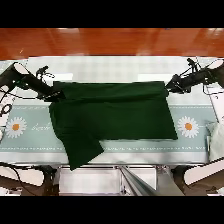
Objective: Fold the shirts.
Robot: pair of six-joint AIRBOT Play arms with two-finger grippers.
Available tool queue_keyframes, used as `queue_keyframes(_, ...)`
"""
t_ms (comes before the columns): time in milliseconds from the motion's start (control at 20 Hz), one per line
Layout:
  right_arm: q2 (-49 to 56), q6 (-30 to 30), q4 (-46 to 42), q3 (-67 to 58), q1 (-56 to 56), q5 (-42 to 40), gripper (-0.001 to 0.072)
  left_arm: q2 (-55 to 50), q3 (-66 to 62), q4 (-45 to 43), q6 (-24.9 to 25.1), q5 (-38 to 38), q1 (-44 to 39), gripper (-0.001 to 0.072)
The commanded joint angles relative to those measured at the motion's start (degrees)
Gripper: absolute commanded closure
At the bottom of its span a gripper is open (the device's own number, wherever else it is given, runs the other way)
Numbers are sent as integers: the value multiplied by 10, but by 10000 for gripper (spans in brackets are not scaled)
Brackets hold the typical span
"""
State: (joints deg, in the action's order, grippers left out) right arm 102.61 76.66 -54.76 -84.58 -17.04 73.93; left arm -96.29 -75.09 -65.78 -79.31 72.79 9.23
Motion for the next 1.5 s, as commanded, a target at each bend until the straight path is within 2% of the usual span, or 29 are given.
queue_keyframes(0,-37,24,33,-1,-30,31,298,6,-40,2,-17,77,9,203)
queue_keyframes(100,-94,28,28,-1,-68,51,299,40,-68,2,-30,106,26,203)
queue_keyframes(250,-196,25,-7,41,-120,56,299,137,-35,2,-42,97,65,204)
queue_keyframes(400,-315,13,0,217,-137,-27,299,266,135,15,-40,44,112,206)
queue_keyframes(600,-432,-70,126,453,-136,-94,298,407,416,139,-29,-3,228,206)
queue_keyframes(700,-452,-104,169,505,-136,-88,298,431,496,160,-7,3,276,205)
queue_keyframes(800,-453,-120,172,518,-136,-76,298,429,535,121,7,13,293,205)
queue_keyframes(850,-453,-123,172,518,-136,-73,298,428,544,108,-7,11,292,205)
queue_keyframes(1150,-453,-141,212,518,-136,-78,298,422,545,109,-4,-5,247,205)
queue_keyframes(1300,-453,-145,228,518,-136,-84,298,385,547,110,-4,-28,169,205)
queue_keyframes(1450,-453,-145,229,518,-136,-88,298,337,546,161,3,-76,81,205)
